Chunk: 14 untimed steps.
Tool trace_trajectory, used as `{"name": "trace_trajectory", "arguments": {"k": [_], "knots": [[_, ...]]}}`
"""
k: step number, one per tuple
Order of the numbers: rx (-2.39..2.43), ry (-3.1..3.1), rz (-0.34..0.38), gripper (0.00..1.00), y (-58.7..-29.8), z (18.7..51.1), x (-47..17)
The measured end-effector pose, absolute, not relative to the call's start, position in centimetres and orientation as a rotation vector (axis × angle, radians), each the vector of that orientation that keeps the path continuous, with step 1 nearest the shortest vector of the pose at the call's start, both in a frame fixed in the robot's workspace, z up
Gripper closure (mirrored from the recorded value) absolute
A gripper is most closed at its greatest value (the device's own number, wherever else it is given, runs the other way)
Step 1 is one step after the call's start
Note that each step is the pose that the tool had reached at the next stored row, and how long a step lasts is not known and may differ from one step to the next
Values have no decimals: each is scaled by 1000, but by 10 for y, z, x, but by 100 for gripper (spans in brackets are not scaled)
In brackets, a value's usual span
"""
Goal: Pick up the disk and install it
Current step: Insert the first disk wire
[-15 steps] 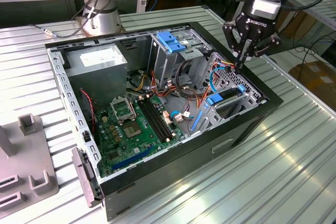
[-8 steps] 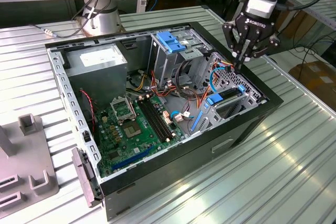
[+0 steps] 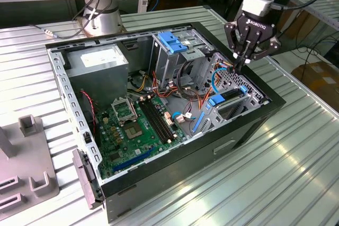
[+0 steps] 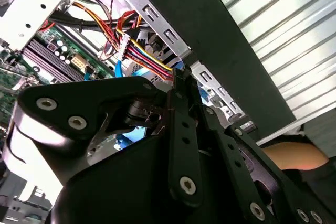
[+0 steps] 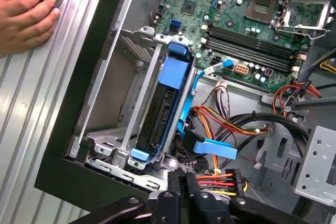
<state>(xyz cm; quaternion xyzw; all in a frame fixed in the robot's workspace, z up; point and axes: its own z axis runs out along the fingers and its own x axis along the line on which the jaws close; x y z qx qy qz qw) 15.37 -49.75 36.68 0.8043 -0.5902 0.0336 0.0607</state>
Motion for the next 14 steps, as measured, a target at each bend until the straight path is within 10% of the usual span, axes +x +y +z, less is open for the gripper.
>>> {"name": "trace_trajectory", "arguments": {"k": [14], "knots": [[2439, -1856, 191, 84, -504, 365, 138]]}}
